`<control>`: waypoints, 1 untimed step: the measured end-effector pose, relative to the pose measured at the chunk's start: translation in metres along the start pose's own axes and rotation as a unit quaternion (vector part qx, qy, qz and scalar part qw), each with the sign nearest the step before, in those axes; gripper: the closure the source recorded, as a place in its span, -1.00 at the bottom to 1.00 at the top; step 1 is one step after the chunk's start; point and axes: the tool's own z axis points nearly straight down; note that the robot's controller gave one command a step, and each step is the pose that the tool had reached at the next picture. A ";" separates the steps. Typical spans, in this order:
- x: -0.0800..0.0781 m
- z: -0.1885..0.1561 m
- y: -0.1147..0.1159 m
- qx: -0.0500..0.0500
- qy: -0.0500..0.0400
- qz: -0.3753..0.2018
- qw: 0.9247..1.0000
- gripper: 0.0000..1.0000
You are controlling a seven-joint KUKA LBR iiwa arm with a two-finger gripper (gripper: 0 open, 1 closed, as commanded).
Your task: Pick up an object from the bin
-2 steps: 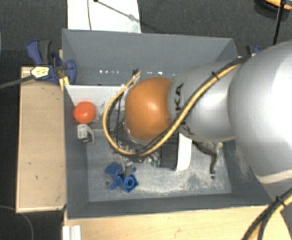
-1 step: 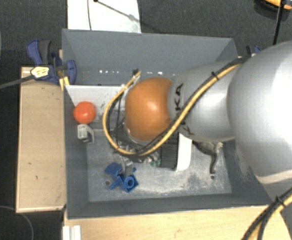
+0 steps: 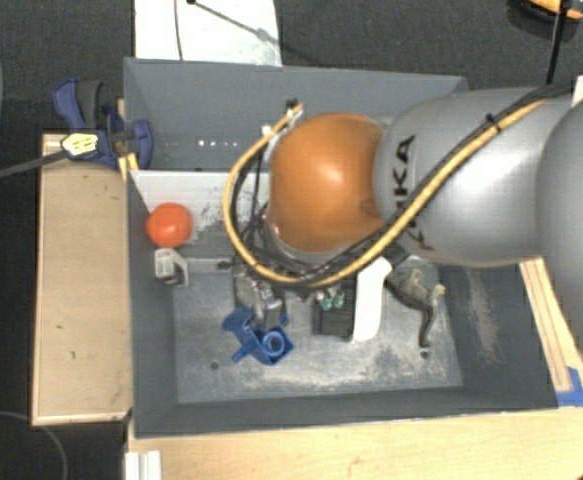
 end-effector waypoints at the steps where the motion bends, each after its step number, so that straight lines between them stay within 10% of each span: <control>1: 0.000 0.000 0.000 0.000 0.000 0.001 1.000 1.00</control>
Offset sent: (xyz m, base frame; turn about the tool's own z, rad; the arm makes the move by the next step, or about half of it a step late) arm -0.0044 0.0002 0.0557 0.0051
